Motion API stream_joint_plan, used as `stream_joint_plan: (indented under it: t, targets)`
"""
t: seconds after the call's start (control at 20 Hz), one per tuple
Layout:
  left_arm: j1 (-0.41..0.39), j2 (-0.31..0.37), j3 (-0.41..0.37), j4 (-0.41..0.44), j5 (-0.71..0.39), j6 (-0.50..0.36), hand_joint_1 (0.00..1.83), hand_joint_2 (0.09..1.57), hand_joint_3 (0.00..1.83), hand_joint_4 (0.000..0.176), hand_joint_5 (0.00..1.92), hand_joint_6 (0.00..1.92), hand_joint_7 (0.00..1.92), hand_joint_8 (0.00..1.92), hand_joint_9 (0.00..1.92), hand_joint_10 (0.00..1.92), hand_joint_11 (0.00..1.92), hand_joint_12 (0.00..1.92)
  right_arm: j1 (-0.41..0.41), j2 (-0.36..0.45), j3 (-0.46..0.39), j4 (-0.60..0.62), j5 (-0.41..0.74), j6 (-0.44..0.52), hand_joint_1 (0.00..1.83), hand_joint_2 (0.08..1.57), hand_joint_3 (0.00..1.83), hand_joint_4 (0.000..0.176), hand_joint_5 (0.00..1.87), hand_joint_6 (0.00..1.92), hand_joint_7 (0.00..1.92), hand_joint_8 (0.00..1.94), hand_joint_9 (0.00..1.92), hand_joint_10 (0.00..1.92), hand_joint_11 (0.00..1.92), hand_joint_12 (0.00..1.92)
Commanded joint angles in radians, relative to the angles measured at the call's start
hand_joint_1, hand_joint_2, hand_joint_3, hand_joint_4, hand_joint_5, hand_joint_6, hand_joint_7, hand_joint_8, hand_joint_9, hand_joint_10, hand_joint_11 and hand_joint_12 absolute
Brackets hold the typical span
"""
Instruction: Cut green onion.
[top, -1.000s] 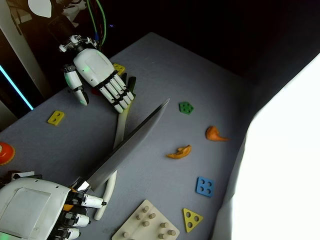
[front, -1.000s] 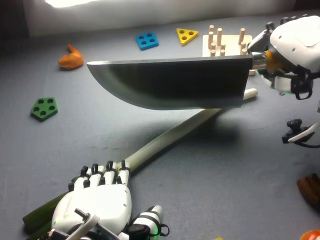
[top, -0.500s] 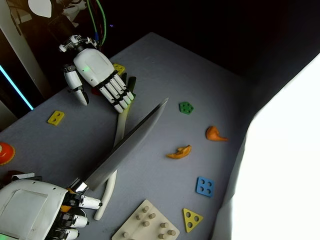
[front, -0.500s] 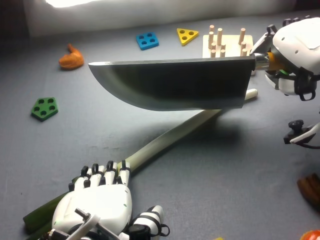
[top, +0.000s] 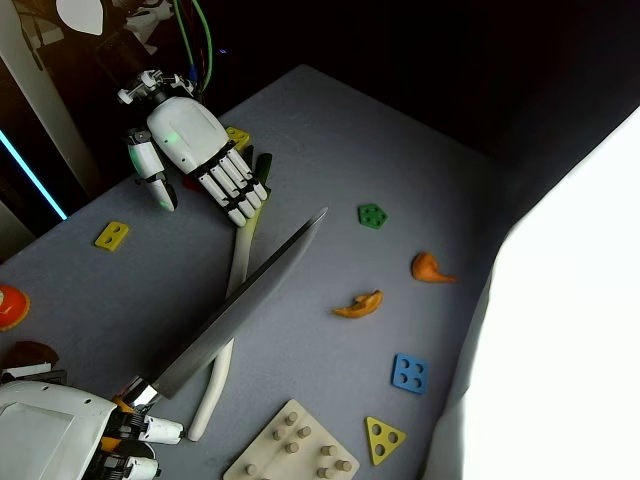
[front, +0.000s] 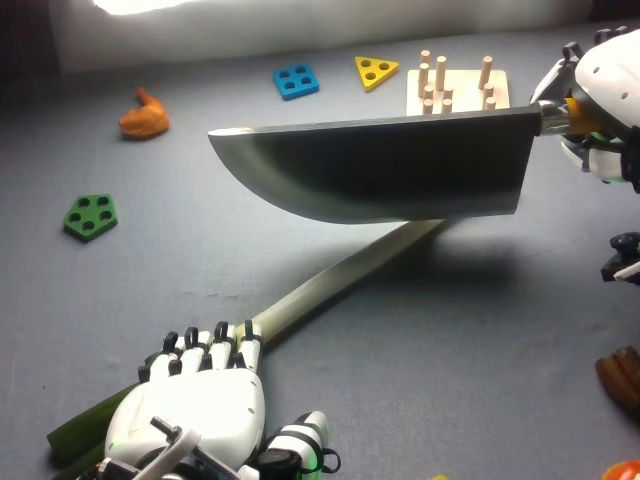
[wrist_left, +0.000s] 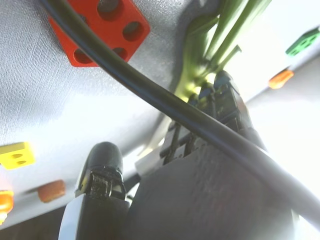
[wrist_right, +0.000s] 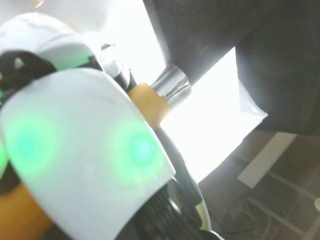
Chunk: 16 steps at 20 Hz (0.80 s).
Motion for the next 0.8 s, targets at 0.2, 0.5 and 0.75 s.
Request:
stream_joint_plan:
  t: [0.2,0.5,0.75]
  targets:
    - [0.003,-0.006,-0.005,0.007,-0.010,0.000,0.00,1.41,0.00,0.000,0.00,0.00,0.00,0.00,0.00,0.00,0.00,0.00,-0.017,0.029,0.008,-0.043,0.072,-0.043,1.53,1.03,0.31,0.176,1.22,1.92,1.51,1.94,1.61,1.92,1.67,1.92]
    - [0.002,-0.006,-0.005,0.007,-0.010,0.000,0.07,1.40,0.00,0.000,0.06,0.02,0.03,0.01,0.01,0.00,0.00,0.00,0.001,0.031,0.009,-0.043,0.107,-0.019,1.57,1.02,0.29,0.176,1.31,1.92,1.53,1.94,1.62,1.92,1.71,1.92]
    - [0.002,-0.006,-0.003,0.007,-0.010,0.000,0.04,1.40,0.00,0.000,0.04,0.00,0.04,0.00,0.01,0.00,0.00,0.00,0.066,0.035,0.038,-0.036,0.209,0.037,1.55,1.05,0.31,0.176,1.33,1.92,1.51,1.94,1.60,1.92,1.67,1.92]
